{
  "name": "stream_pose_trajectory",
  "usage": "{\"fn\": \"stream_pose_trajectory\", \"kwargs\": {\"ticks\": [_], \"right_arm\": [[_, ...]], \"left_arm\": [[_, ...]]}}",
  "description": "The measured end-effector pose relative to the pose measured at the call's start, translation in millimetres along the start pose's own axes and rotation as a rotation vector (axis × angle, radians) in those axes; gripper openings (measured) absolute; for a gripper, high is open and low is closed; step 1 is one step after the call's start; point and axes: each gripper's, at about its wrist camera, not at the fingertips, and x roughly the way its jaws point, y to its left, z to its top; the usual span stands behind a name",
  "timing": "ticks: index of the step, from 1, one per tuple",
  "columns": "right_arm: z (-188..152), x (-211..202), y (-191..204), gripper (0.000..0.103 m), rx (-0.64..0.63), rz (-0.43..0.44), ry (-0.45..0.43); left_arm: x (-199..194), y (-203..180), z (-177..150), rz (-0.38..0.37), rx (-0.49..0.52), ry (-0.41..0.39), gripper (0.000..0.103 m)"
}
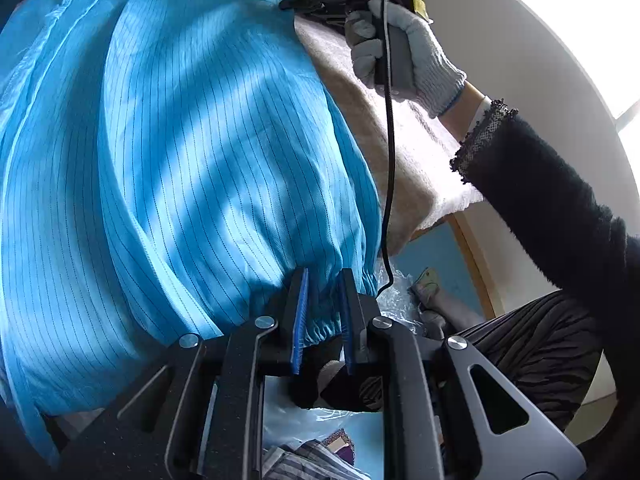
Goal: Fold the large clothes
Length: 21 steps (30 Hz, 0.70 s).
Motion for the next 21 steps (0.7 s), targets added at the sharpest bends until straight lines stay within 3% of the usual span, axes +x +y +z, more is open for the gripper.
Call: {"fn": "stream_pose_trajectory", "kwargs": {"ticks": [3,5,7,16,17,18,20,21], "right_arm": [[2,-23,-4,0.005,0.042,0.084,-0.007],[1,-49,-1,0.027,0.025,0.103,-0.043],[-3,-77,4,0.038,0.023,0.118,-0.084],[-60,-182,38,0.038,-0.04,0.197,-0.13],[-71,-195,42,0.038,-0.042,0.198,-0.136],[-80,-206,44,0.038,-0.039,0.199,-0.142],[-95,-220,48,0.038,-0.026,0.195,-0.155],[-105,-229,48,0.038,-0.016,0.196,-0.164]], "left_arm": [[-10,-3,-2,0.009,0.016,-0.016,0.014],[-20,-8,-4,0.011,0.022,-0.036,0.014],[-31,-13,-7,0.021,0.033,-0.065,0.014],[-62,-19,-14,0.097,0.056,-0.167,0.014],[-60,-20,-13,0.102,0.061,-0.168,0.016],[-56,-23,-12,0.096,0.066,-0.159,0.032],[-44,-31,-12,0.099,0.066,-0.16,0.05],[-37,-36,-11,0.105,0.081,-0.168,0.051]]}}
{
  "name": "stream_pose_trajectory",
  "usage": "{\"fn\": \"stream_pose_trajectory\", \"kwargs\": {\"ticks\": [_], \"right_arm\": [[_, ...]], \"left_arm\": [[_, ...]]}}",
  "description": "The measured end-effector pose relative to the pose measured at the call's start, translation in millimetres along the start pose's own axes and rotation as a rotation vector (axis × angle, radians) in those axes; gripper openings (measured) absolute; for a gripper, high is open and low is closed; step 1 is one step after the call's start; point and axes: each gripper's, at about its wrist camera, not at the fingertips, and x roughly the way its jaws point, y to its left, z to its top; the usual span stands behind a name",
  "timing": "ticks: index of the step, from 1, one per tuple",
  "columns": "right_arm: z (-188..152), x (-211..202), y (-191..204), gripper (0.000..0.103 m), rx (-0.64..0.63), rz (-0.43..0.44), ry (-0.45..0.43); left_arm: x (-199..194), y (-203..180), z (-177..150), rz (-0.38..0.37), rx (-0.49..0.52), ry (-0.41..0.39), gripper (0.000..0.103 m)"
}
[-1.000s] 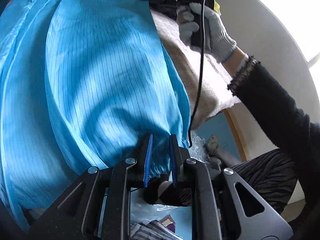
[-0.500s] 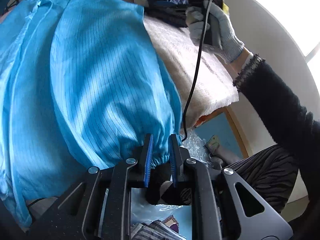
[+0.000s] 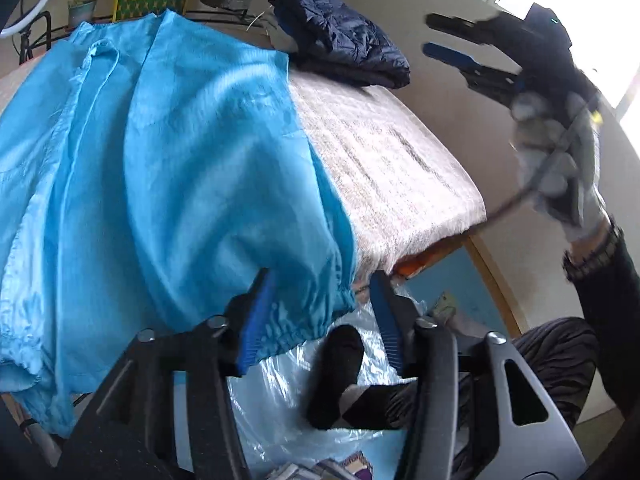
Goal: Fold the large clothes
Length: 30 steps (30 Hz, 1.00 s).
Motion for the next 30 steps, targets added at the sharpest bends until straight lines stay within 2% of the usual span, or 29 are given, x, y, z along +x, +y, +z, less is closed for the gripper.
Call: {"fn": "stream_pose_trajectory", "kwargs": {"ticks": [5,9,16,19,24,26,30], "right_arm": [[-35,-27,7,0.038,0.032,0.013,-0.035],[-48,-46,0,0.038,0.069,0.025,-0.062],[-52,-42,-28,0.038,0.188,0.028,-0.06],[-51,-34,-32,0.038,0.198,0.03,-0.045],[-52,-16,-31,0.038,0.189,0.027,0.001],[-51,-7,-31,0.038,0.181,0.027,0.023],[-51,2,-34,0.038,0.207,0.04,0.043]], "left_arm": [[37,-33,-4,0.082,0.161,0.044,0.051],[61,-47,-10,0.196,0.256,0.07,0.054],[78,-62,-25,0.37,0.365,0.019,0.055],[80,-63,-26,0.413,0.346,-0.001,0.055],[75,-53,-17,0.395,0.175,-0.03,0.055],[78,-56,-19,0.426,0.204,-0.043,0.055],[85,-67,-32,0.491,0.336,-0.069,0.055]]}}
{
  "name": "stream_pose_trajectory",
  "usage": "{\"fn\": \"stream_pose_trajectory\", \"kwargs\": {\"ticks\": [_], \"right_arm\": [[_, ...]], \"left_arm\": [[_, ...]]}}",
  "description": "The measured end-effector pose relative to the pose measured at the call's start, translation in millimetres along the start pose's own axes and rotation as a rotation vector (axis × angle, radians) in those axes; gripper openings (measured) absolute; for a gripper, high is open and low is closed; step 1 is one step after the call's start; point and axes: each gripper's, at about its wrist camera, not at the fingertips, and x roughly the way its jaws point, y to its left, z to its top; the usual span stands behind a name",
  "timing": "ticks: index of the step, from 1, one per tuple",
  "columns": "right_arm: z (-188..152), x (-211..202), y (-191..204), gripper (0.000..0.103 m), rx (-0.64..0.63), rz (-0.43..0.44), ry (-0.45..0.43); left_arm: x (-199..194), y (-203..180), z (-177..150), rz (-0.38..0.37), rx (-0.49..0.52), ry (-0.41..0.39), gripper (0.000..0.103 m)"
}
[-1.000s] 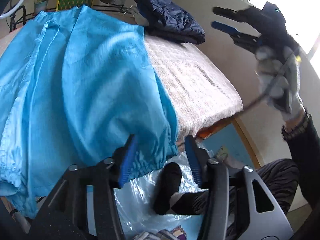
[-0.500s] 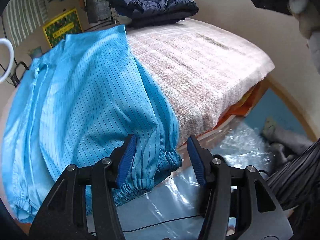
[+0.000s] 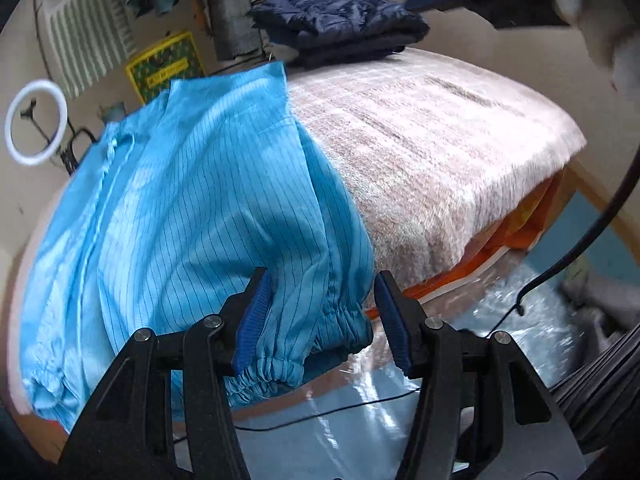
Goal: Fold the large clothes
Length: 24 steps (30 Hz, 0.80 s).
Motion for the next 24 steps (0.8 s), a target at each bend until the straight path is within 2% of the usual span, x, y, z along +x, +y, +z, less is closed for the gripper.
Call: {"fn": "stream_pose_trajectory", "kwargs": {"ticks": [1,3,5,7,8,9,13,16,18,20,24], "right_arm": [[1,1,-1,0.038,0.003,0.004,0.003],[2,3,-4,0.038,0.015,0.0,0.004],[5,7,-10,0.038,0.042,-0.003,0.006],[10,14,-16,0.038,0.069,-0.013,0.01],[12,19,-18,0.038,0.076,-0.018,0.015],[16,26,-20,0.038,0.078,-0.031,0.021],[33,62,-27,0.038,0.077,-0.076,0.054],[47,97,-32,0.038,0.098,-0.088,0.074],[55,121,-37,0.041,0.124,-0.074,0.09],[61,145,-40,0.055,0.141,-0.089,0.105],[70,185,-39,0.055,0.139,-0.119,0.131]], "left_arm": [[1,-2,-1,0.012,0.019,-0.011,0.055],[2,-1,-1,0.024,0.026,-0.028,0.048],[2,3,-2,0.005,0.019,-0.037,0.045],[-2,7,-1,-0.036,0.004,-0.045,0.033],[-4,11,0,-0.052,-0.016,-0.045,0.019],[-6,18,2,-0.082,-0.057,-0.039,0.01],[-12,54,6,-0.223,-0.268,-0.01,0.007],[-22,75,7,-0.294,-0.395,-0.02,0.007],[-30,84,9,-0.327,-0.447,-0.039,0.007],[-39,90,11,-0.348,-0.488,-0.056,0.007],[-49,99,13,-0.389,-0.558,-0.076,0.006]]}}
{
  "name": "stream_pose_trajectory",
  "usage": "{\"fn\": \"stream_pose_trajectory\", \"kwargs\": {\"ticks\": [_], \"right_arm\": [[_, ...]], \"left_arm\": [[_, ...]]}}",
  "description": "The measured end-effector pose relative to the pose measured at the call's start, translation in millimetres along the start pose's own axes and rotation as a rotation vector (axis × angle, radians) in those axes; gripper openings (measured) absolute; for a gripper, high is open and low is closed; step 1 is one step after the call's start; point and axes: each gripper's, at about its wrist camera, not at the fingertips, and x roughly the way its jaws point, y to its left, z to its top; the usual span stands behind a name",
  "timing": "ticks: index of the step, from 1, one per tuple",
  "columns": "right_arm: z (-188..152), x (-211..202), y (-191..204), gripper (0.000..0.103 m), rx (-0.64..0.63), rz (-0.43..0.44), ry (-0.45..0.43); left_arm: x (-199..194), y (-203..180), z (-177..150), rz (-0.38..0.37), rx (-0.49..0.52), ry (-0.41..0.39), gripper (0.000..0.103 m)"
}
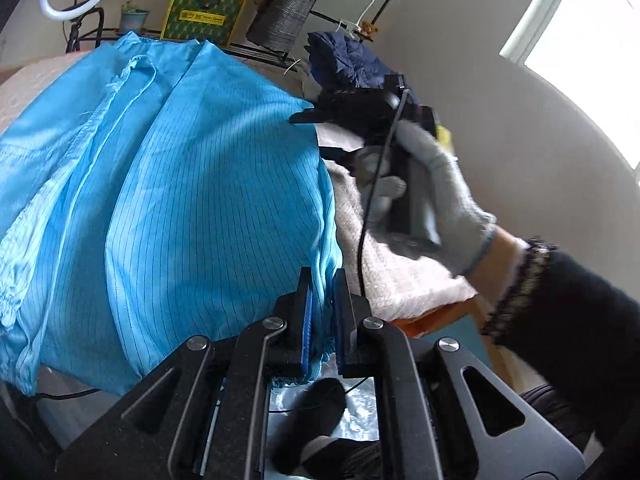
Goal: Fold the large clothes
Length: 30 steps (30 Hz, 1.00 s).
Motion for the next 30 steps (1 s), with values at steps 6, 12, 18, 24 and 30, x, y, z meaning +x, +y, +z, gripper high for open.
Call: {"fn": "stream_pose_trajectory", "kwargs": {"ticks": [6,12,18,24,30], "right_arm": [[19,26,13,0.015,0.042,0.015,-0.016],[24,29,43,0.001,-0.055,-0.126,-0.068],[23,24,87,0.001,-0.196,-0.257,-0.111],[11,41,150,0.001,-0.416,-0.392,-0.133],[-16,82,215,0.0,-0.678,-0.533,-0.125]], "left_arm": [[-2,4,1,-0.018,-0.023,0.002,0.006],[-7,18,-4,-0.056,-0.079,-0.005,0.006],[-15,41,-5,-0.091,-0.164,-0.006,0.006],[-28,69,-8,-0.105,-0.252,-0.011,0.006],[-41,97,-16,-0.115,-0.346,-0.025,0.006]]}}
